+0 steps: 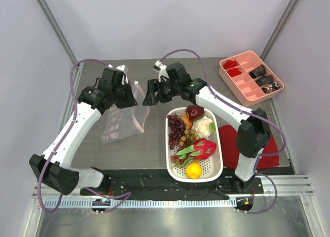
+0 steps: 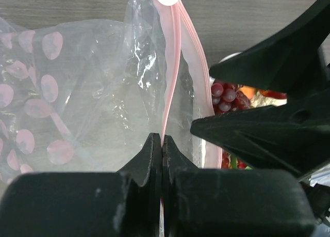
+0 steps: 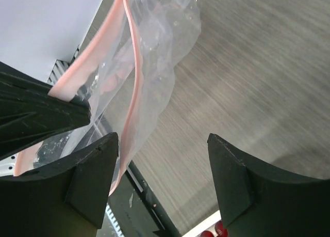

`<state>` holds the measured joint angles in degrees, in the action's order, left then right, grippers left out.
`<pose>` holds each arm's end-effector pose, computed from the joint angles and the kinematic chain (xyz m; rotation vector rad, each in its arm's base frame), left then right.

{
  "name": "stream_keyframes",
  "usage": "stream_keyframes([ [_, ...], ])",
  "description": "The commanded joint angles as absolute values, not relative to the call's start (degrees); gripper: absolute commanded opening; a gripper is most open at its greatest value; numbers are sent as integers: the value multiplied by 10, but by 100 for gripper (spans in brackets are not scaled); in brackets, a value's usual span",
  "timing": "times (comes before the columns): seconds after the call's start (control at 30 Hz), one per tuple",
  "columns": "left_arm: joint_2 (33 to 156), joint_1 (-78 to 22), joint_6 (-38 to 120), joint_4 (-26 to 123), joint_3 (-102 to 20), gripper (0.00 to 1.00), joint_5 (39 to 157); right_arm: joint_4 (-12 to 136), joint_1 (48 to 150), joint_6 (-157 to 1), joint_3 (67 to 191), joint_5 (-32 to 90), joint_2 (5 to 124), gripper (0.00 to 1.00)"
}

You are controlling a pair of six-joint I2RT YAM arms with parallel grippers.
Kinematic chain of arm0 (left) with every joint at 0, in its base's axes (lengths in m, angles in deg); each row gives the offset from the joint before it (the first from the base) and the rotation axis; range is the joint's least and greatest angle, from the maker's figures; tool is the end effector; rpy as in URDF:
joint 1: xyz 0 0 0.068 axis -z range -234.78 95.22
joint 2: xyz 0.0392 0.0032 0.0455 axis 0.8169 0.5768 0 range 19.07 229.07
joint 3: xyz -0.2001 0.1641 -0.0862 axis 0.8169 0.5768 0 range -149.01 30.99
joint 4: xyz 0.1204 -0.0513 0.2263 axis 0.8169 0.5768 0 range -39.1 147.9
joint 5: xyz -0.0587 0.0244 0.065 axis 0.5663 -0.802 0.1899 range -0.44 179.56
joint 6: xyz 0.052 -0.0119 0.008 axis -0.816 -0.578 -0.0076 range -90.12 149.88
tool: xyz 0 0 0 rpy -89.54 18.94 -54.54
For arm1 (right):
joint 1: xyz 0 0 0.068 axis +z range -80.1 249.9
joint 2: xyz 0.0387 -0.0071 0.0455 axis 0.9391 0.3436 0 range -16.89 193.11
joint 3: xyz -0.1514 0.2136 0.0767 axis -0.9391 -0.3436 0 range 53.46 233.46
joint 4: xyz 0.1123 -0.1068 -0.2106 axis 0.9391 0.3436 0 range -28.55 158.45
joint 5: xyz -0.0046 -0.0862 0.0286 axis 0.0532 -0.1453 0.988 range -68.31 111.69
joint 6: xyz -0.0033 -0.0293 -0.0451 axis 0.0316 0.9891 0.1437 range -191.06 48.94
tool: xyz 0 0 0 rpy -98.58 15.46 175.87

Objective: Place the food in the zip-top bag and seal the zipper
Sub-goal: Open the zipper of the food storage bag.

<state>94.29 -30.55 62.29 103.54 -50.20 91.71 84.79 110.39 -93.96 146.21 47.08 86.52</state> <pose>0.2414 -0.1102 0.3740 -0.1562 2.4415 -0.5013 0.3104 0.2850 0.3246 -0.6241 2.2313 1.0838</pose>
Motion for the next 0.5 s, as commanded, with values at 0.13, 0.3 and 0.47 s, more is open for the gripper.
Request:
stream_keyframes([
  [0.13, 915, -308, 632, 993, -493, 0, 900, 844, 1111, -962, 1443, 468, 847, 21],
  [0.3, 921, -320, 569, 1053, -521, 5, 857, 868, 1090, -921, 1455, 432, 826, 1],
  [0.47, 938, -323, 505, 1113, -551, 5, 804, 891, 1081, -876, 1457, 421, 817, 1],
])
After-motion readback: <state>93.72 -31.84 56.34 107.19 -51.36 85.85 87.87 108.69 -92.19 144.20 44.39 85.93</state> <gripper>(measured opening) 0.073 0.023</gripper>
